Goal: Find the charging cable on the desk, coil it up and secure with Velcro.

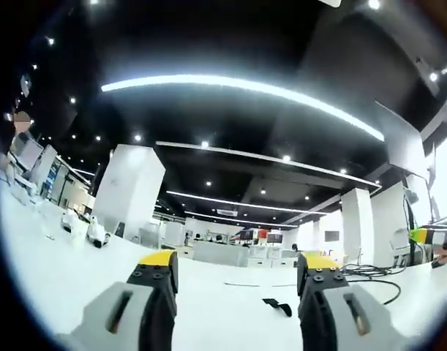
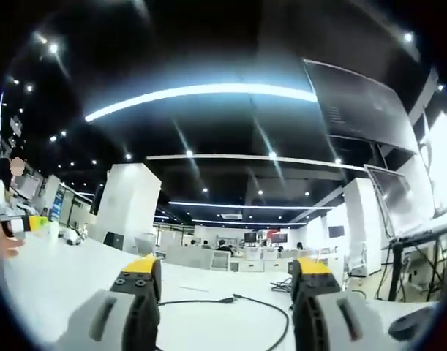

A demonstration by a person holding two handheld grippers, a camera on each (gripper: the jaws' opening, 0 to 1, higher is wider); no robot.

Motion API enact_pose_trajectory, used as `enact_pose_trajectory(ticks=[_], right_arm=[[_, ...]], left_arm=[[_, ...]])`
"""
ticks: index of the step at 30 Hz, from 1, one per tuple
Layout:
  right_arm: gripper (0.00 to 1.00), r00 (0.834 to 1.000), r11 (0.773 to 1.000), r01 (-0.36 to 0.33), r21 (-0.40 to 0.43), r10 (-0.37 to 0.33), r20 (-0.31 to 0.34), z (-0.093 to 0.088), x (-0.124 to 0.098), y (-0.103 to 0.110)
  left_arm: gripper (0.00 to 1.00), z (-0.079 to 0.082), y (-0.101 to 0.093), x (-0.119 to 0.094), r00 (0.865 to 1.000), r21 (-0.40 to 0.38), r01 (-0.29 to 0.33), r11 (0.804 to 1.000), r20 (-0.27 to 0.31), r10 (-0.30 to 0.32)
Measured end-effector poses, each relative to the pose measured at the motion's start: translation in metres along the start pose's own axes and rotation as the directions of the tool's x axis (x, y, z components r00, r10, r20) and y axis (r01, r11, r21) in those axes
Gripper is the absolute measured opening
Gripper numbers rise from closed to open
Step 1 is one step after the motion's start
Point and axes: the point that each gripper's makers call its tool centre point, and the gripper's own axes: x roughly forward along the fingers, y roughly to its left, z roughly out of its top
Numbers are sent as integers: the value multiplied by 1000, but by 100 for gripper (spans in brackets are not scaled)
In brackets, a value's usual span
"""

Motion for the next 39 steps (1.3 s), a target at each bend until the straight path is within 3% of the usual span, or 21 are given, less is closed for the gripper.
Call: enact_pose_trajectory(ticks=[4,9,11,14,21,32,39], right_arm=[[73,999,1000,16,18,-16,-28,-2,-3,-5],[80,999,1000,27,6,-27,-38,-1,-4,-6],[79,998,1000,26,1,-26,-51,-2,-4,-5],[74,998,1000,29,-2,-29,-61,-3,-2,-3],[67,997,1000,20,16,-18,-79,-8,1,6],[65,995,1000,21,3,-21,-97,-13,15,15],[65,994,1000,22,1,-22,-108,-10,22,22]], left_arm=[[69,-3,-3,-2,999,71,-15,997,-47,18],[69,-12,4,-6,994,72,-52,996,-95,58],[69,-14,12,-8,989,113,-84,990,-111,96],[69,-14,15,-9,988,141,-88,986,-112,105],[68,-20,25,-11,984,138,-94,986,-136,113],[65,-29,24,2,988,107,-22,994,-149,38],[65,-24,30,12,989,121,6,993,-147,12]])
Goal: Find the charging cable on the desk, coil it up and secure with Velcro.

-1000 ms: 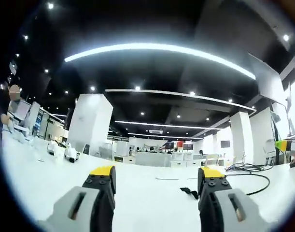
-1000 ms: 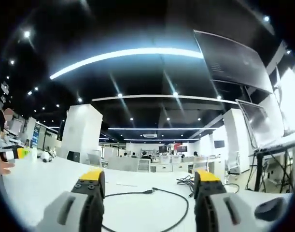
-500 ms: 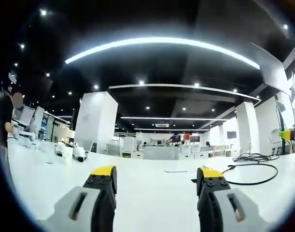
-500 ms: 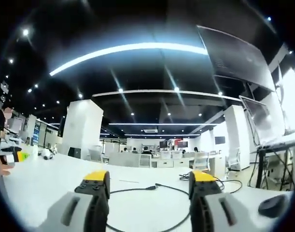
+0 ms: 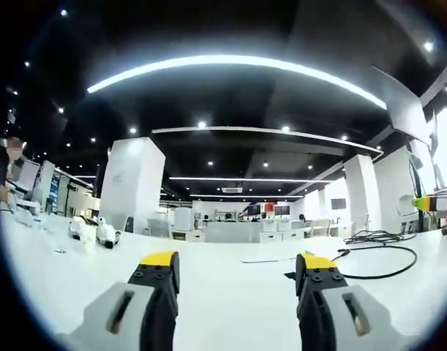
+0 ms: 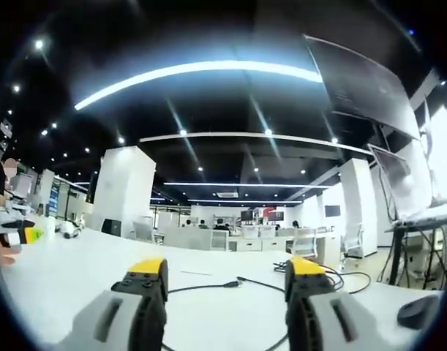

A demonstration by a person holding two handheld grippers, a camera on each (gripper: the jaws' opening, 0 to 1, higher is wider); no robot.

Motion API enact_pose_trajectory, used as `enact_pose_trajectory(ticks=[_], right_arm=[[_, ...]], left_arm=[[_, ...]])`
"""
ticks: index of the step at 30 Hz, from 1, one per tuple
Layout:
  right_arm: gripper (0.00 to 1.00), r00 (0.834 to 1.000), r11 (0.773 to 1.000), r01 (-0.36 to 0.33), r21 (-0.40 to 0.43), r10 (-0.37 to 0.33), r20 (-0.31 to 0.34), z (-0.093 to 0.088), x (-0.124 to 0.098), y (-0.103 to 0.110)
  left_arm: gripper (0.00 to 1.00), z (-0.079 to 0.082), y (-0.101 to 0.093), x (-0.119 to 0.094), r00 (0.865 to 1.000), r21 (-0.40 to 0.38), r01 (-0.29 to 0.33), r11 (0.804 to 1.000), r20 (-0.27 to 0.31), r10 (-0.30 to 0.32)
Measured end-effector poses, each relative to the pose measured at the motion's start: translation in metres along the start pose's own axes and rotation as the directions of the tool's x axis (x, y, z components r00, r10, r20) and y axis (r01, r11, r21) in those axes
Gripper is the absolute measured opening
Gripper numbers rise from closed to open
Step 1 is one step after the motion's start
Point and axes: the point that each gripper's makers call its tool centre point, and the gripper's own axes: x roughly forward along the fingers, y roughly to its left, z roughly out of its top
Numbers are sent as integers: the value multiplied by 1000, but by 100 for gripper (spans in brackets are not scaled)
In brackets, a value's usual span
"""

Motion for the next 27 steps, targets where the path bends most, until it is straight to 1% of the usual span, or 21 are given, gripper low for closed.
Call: enact_pose_trajectory(ticks=[6,9,13,17,19,20,23,26,27], right_arm=[[65,1000,1000,2,9,-2,-13,1,7,6],[65,1000,1000,3,6,-3,-22,-1,14,7],[63,999,1000,5,3,-5,-35,-1,22,5],[62,998,1000,5,-9,-6,-62,-5,33,2],[61,998,1000,6,-12,-7,-70,-7,35,1],[60,997,1000,6,-13,-7,-71,-7,37,1],[60,997,1000,3,-15,-4,-73,-7,42,0],[60,997,1000,-5,-16,4,-83,-8,50,-2],[60,996,1000,-9,-15,7,-87,-9,52,-2]], left_arm=[[65,11,4,11,999,26,32,999,13,-33],[64,12,2,17,998,18,57,998,14,-57],[63,12,-8,25,995,17,100,995,9,-101],[60,17,-34,39,982,25,187,982,17,-188],[60,18,-48,46,972,18,233,972,18,-233],[60,19,-56,50,965,0,262,965,18,-262],[60,22,-70,59,955,-3,295,956,19,-295],[60,22,-85,69,941,3,338,941,11,-338],[60,22,-93,72,931,4,365,931,6,-365]])
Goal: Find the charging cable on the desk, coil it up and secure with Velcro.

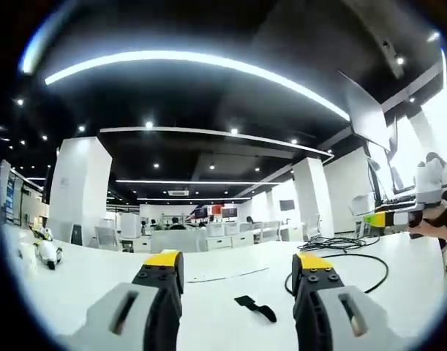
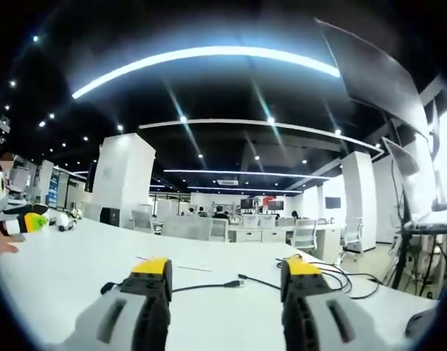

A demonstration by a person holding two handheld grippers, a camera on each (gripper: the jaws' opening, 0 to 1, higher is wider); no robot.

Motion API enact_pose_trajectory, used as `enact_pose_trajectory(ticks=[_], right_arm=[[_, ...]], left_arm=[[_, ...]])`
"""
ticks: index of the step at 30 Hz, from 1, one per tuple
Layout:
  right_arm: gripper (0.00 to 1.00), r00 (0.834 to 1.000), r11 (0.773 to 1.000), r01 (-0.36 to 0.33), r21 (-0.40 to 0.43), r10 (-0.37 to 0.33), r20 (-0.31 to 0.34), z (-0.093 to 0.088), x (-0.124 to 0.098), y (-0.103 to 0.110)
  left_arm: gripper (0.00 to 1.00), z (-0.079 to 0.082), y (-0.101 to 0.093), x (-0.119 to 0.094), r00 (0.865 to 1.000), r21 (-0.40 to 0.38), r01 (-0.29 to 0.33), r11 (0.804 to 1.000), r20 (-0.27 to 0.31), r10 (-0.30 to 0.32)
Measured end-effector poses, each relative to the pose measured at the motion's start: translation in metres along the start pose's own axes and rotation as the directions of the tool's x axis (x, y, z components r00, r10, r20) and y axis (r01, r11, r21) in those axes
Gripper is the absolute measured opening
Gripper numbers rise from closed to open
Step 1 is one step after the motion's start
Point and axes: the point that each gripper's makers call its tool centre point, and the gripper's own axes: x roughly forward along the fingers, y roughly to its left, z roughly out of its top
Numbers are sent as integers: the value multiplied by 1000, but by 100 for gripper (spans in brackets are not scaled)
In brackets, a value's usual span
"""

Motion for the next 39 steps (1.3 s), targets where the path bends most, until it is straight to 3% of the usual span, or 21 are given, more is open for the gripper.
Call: enact_pose_trajectory(ticks=[3,6,8,11,15,19,23,26,28,29,30,33,36,39], right_arm=[[60,1000,1000,-3,0,3,-14,0,6,-3],[59,1000,1000,-4,1,4,-22,1,12,-7],[59,1000,1000,-4,-4,4,-28,1,16,-9],[57,999,1000,2,-9,-3,-38,-1,23,-15],[56,999,1000,7,-4,-7,-52,-5,31,-23],[55,998,1000,12,-4,-12,-62,-8,38,-30],[53,997,1000,17,-4,-18,-69,-11,47,-38],[53,997,1000,19,-1,-19,-70,-12,51,-42],[53,997,1000,18,4,-17,-70,-14,56,-45],[53,997,1000,16,3,-16,-70,-14,57,-45],[53,997,1000,16,0,-16,-71,-15,61,-47],[53,997,1000,16,-9,-16,-73,-18,64,-50],[53,997,1000,15,-5,-15,-73,-20,68,-52],[53,997,1000,13,-6,-13,-74,-23,73,-53]], left_arm=[[60,-3,-13,14,998,-2,59,998,-20,-59],[60,-11,-35,38,988,-23,147,989,-53,-148],[59,-11,-49,49,976,-58,210,976,-49,-213],[57,-17,-62,65,963,-81,253,964,-75,-259],[56,-31,-88,92,927,-87,341,936,-133,-350],[56,-47,-104,117,898,-121,382,916,-183,-399],[46,-52,-115,134,886,-144,408,902,-177,-429],[46,-65,-128,152,859,-143,447,883,-207,-469],[45,-82,-135,166,834,-108,476,873,-258,-487],[44,-85,-136,170,832,-104,479,871,-264,-489],[43,-93,-138,177,818,-102,492,865,-287,-499],[37,-109,-142,192,790,-144,506,850,-318,-524],[30,-119,-143,203,783,-142,510,849,-332,-526],[28,-131,-146,212,767,-134,519,844,-364,-529]])
